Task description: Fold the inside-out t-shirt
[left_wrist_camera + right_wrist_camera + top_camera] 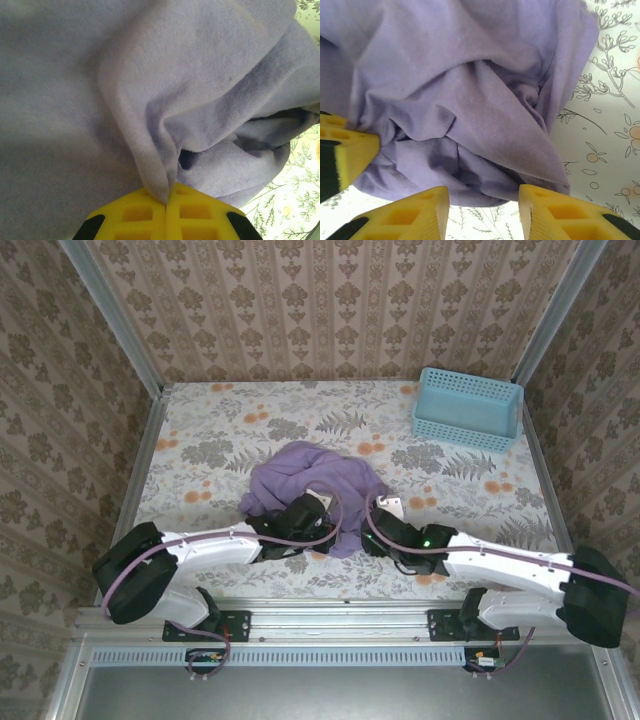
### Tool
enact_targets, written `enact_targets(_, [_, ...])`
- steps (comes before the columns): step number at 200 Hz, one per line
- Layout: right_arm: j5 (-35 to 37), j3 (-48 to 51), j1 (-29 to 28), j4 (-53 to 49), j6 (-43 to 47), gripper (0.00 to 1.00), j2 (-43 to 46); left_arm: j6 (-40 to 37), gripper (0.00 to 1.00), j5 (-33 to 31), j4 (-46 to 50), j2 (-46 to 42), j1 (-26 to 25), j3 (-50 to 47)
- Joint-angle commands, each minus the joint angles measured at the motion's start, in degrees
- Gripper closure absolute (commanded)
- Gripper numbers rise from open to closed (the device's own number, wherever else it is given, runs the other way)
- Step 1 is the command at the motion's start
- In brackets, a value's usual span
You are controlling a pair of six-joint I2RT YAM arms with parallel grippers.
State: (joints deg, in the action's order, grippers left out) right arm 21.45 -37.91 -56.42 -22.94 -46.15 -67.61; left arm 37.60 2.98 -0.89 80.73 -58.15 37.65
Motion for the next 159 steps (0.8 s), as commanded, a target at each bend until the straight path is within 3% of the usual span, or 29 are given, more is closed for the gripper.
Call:
enact_targets(1, [1.22, -3.70, -0.18, 1.40, 1.13, 0.57, -4.88, -1.49, 0.98, -0.39, -0.49, 0.13, -0.52, 1.86])
enact_targets(63, [-0.40, -6.62, 5.09, 5.39, 2.54, 0.51, -14.18, -1.03, 0.98, 0.02, -2.81, -0.83, -0.53, -0.01])
enact_targets(112, [-1.76, -8.75, 5.51, 6.48, 4.01, 0.52, -18.50, -1.21, 0.97, -0.90, -2.77, -2.07, -0.48, -0.77])
enact_targets(127, [-0.56, -9.26, 5.51, 4.67, 4.10, 0.59, -19.06, -1.06, 0.97, -1.52, -2.30, -2.22, -0.39, -0.73])
enact_targets(159, [-0.20, -7.50, 5.20, 3.28, 5.08, 0.86, -14.45, -0.45, 0.96, -4.06, 0.42, -1.90, 0.39, -0.13])
